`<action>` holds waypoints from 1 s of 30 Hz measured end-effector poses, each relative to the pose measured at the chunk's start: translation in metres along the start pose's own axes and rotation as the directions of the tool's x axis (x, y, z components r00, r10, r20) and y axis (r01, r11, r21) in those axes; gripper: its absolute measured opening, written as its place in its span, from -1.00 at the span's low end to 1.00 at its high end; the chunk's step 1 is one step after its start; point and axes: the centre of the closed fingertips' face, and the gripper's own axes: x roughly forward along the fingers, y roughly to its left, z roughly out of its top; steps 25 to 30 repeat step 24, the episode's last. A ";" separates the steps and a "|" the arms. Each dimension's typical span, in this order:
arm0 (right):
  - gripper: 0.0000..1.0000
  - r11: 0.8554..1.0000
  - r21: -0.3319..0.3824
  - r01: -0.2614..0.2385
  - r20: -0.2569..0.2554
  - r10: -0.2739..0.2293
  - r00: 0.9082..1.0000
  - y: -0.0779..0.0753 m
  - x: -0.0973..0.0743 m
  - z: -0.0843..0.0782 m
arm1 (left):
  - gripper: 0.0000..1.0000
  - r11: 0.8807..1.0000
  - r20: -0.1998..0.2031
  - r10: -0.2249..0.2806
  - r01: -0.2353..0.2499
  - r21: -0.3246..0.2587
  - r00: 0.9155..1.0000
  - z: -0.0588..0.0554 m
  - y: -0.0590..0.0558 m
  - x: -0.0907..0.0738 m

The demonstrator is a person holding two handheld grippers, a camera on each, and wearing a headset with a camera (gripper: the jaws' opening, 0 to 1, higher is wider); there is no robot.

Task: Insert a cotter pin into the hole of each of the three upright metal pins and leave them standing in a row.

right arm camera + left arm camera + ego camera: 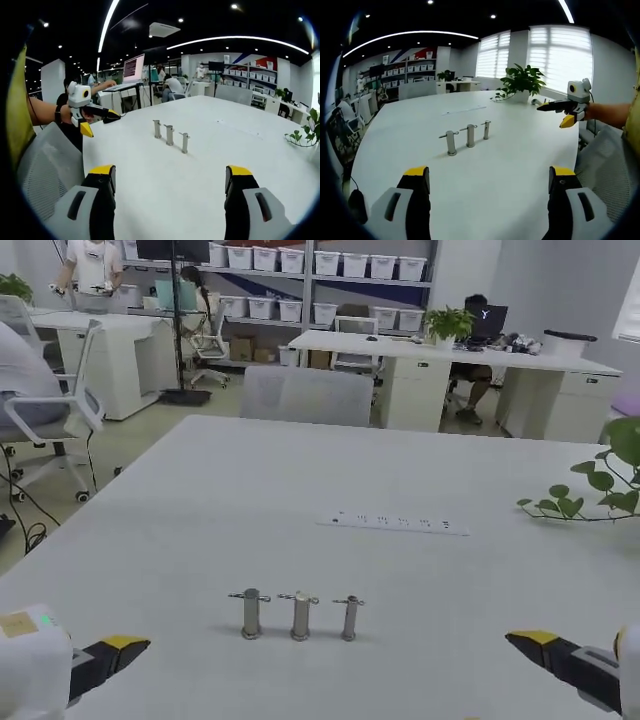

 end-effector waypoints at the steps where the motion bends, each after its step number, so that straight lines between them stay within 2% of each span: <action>1: 0.85 1.000 -0.001 0.003 0.000 -0.003 1.000 0.000 0.000 0.000 | 0.99 1.000 0.000 0.000 0.000 -0.001 1.000 0.000 0.000 0.000; 11: 0.83 1.000 -0.002 0.000 -0.004 0.000 1.000 -0.001 0.005 0.001 | 0.95 1.000 0.001 0.000 0.000 -0.005 1.000 0.001 0.003 0.002; 30: 0.81 1.000 -0.001 -0.008 -0.019 0.008 1.000 -0.001 0.008 -0.004 | 0.93 1.000 -0.005 -0.013 0.013 -0.013 1.000 -0.002 0.001 0.007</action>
